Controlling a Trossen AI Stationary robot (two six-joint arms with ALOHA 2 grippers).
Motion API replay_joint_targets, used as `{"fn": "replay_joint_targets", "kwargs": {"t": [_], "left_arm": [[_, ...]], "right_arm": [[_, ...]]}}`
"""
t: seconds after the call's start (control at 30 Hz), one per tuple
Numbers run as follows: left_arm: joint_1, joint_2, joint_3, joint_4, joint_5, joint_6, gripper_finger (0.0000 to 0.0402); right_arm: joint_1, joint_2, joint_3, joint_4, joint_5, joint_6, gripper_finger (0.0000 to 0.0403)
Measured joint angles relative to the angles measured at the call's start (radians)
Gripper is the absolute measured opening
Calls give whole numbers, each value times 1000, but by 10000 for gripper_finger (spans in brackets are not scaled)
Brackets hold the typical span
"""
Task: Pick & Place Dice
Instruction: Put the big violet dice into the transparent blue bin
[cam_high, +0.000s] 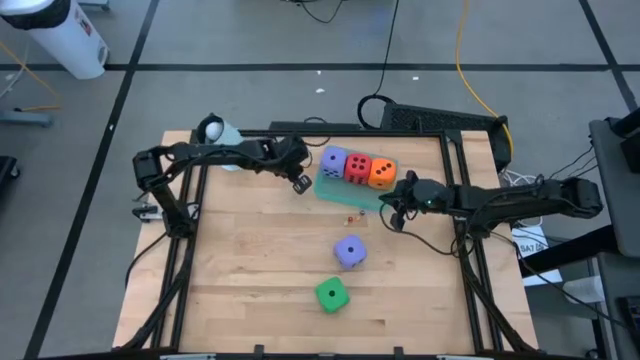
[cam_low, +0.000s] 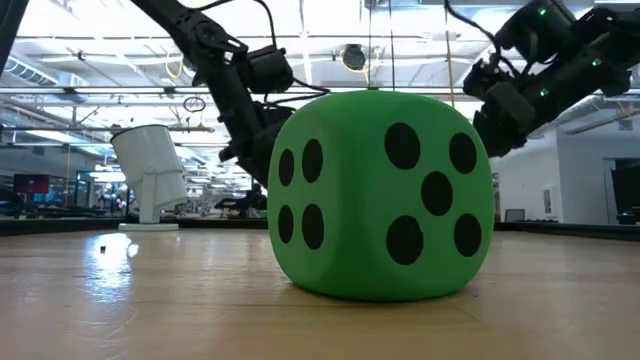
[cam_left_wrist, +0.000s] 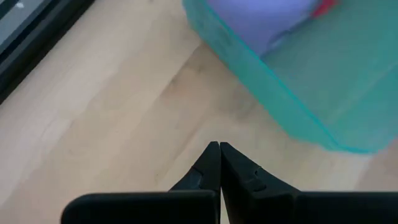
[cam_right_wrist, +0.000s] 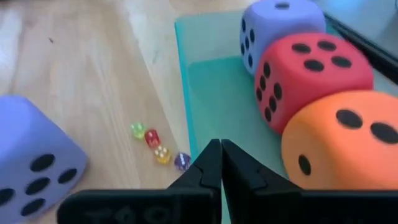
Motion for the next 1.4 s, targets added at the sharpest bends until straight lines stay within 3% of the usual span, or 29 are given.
{"fn": "replay_joint_targets", "kwargs": {"t": [0.17,0.4,0.67,0.77,1.0,1.1,1.27,1.4], "left_arm": [[-19,29,-36,69,-33,-68,5],[-57,42,-36,127,26,-69,3],[-125,51,-36,213,92,-68,2],[-151,56,-36,233,92,-68,3],[-180,73,-36,241,89,-34,5],[-177,60,-36,221,47,11,7],[-195,-59,-36,137,35,82,3],[-251,-226,-80,121,21,166,2]], "right_arm": [[1,-38,0,-53,-52,17,0],[1,-17,-33,-51,-248,29,0],[-41,-16,-53,-55,-213,13,0],[-64,-17,-53,-55,-206,13,0],[-94,-17,-53,-48,-84,37,0],[-93,-18,-53,-32,-86,22,0],[-83,-36,-53,16,-86,-7,0],[-59,-56,-53,14,-86,-25,0]]}}
